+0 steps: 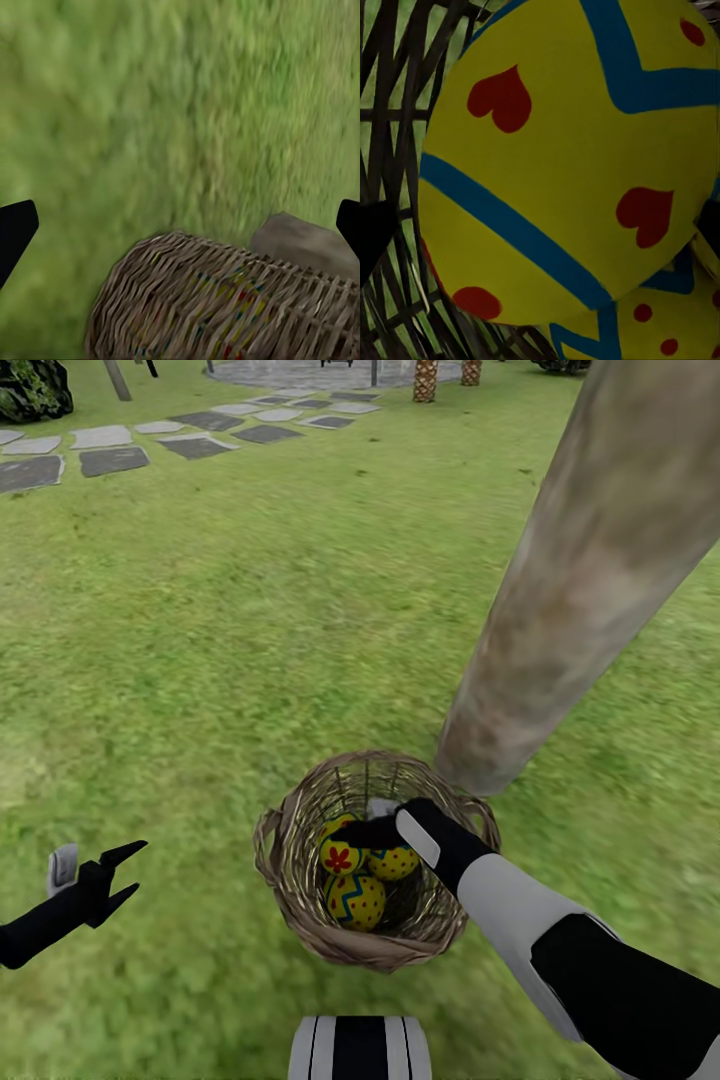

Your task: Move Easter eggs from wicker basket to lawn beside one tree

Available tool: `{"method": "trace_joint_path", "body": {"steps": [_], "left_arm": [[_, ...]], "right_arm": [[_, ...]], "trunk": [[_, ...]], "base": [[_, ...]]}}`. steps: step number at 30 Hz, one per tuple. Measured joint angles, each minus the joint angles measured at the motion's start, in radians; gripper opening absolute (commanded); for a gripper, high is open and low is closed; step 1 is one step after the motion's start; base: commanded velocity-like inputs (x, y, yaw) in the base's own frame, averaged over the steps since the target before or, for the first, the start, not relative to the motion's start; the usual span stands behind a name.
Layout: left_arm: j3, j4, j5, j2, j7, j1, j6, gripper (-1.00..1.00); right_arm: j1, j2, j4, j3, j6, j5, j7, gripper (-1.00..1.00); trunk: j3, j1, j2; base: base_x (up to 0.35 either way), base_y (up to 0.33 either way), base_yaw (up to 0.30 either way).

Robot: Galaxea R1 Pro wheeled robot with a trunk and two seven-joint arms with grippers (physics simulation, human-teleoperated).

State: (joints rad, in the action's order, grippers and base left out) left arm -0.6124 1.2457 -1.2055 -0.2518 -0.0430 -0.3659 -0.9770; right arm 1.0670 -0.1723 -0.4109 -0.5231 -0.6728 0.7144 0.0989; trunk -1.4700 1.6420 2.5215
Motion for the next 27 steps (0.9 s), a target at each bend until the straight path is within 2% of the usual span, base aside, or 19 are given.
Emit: {"method": "trace_joint_path", "body": {"steps": [17, 18, 24, 27], "left_arm": [[0.001, 0.0, 0.002, 0.0, 0.0, 0.0, 0.003, 1.0], [0.001, 0.0, 0.002, -0.001, 0.0, 0.0, 0.003, 1.0], [0.0, 0.0, 0.002, 0.0, 0.0, 0.0, 0.003, 1.0], [-0.001, 0.0, -0.003, 0.0, 0.0, 0.0, 0.003, 1.0]], "right_arm": [[0.001, 0.001, -0.011, -0.001, 0.0, 0.015, 0.0, 1.0], [0.001, 0.002, -0.01, 0.0, 0.0, 0.019, 0.0, -1.0], [0.001, 0.003, -0.029, 0.0, 0.0, 0.014, 0.001, -1.0], [0.001, 0.003, -0.023, 0.004, 0.0, 0.019, 0.0, -1.0]], "trunk": [[-0.027, 0.003, 0.002], [-0.027, 0.003, 0.002], [-0.038, 0.004, 0.003], [-0.035, 0.004, 0.002]], "base": [[0.0, 0.0, 0.0], [0.0, 0.0, 0.0], [0.0, 0.0, 0.0], [0.0, 0.0, 0.0]]}}
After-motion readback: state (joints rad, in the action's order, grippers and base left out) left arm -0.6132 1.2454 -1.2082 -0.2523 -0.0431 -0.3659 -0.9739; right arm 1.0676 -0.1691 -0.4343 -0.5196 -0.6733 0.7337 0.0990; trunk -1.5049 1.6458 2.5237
